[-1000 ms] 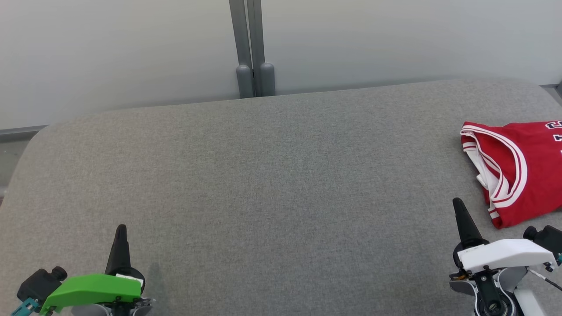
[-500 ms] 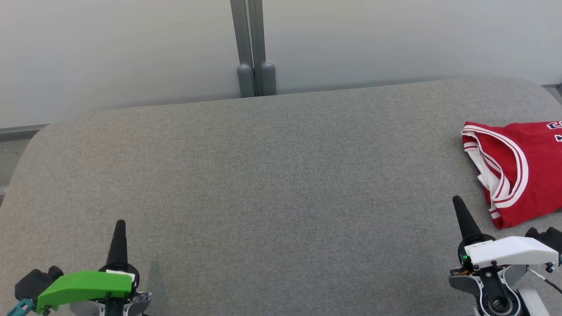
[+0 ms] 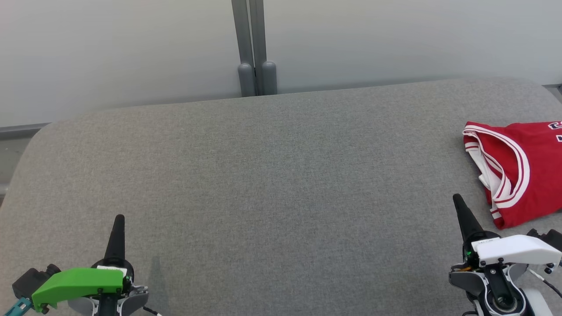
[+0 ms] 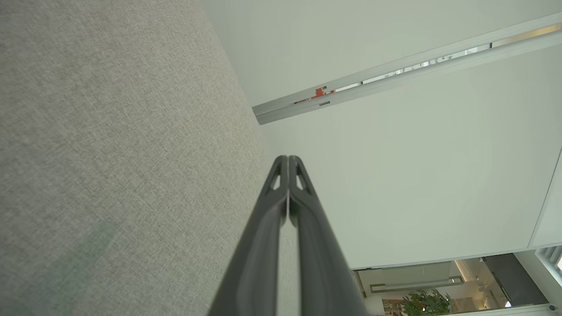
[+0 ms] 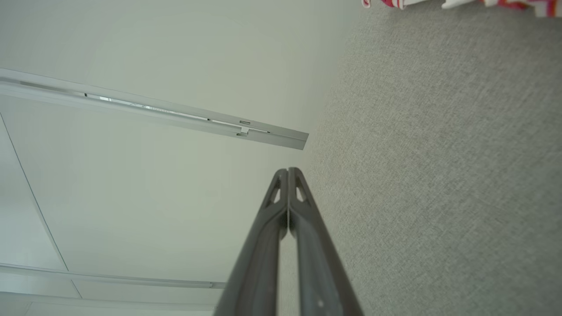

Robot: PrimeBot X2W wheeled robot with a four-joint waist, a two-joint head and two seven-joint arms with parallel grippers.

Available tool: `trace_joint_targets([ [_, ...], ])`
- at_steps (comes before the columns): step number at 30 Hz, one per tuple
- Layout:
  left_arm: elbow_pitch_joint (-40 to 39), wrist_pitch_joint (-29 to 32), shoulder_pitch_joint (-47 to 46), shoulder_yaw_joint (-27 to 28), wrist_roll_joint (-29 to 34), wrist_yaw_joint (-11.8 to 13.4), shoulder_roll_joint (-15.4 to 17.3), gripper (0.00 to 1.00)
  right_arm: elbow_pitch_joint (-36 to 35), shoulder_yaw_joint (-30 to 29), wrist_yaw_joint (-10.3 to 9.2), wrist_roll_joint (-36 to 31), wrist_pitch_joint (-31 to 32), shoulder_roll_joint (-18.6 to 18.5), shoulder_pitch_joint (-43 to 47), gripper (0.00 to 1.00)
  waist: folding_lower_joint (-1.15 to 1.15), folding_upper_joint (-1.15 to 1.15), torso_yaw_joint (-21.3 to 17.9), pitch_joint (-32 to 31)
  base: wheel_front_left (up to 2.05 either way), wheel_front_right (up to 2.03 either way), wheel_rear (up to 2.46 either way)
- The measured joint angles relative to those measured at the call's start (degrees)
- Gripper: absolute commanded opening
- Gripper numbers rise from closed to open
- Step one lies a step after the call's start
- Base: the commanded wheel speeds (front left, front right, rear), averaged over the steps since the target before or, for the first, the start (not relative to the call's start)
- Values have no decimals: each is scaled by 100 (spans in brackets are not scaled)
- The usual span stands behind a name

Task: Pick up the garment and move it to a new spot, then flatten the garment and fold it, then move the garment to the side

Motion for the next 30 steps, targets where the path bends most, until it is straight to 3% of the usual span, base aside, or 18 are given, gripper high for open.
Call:
trace_joint_targets([
  [30,-78,333,-125,96,-1292,-33,-7,0,3,-183,0,1203,336,107,-68,0,0,0,34,23,0,0,0],
])
